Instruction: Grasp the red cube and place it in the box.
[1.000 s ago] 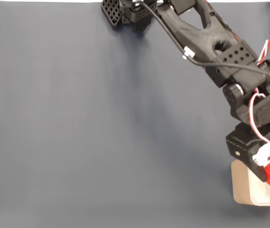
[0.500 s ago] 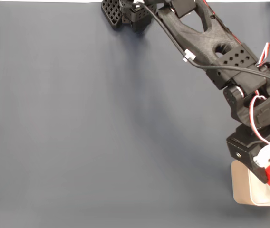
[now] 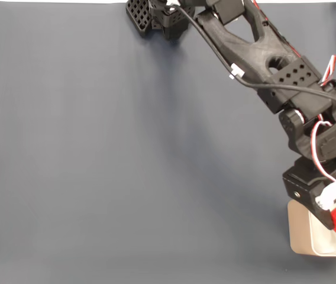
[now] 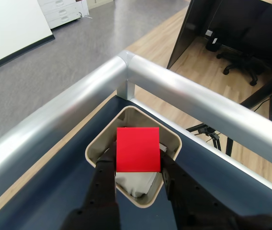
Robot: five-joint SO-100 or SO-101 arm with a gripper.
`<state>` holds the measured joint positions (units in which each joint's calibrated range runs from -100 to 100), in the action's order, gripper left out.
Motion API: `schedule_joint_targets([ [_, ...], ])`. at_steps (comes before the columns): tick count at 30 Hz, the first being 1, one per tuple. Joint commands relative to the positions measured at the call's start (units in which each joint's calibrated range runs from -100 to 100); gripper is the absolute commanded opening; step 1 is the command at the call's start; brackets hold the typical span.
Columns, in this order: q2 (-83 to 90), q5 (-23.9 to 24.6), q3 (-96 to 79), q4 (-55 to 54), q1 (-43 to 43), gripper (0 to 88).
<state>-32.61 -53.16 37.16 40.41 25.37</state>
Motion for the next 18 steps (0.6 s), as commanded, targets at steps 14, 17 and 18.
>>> schedule_joint_targets([
  [14, 1.5, 2.1, 3.8, -1.5, 0.0, 13.2],
  [17, 1.8, 2.1, 3.8, -1.3, -0.2, 23.0],
  [18, 1.9, 2.1, 3.8, -1.3, -0.2, 25.4],
])
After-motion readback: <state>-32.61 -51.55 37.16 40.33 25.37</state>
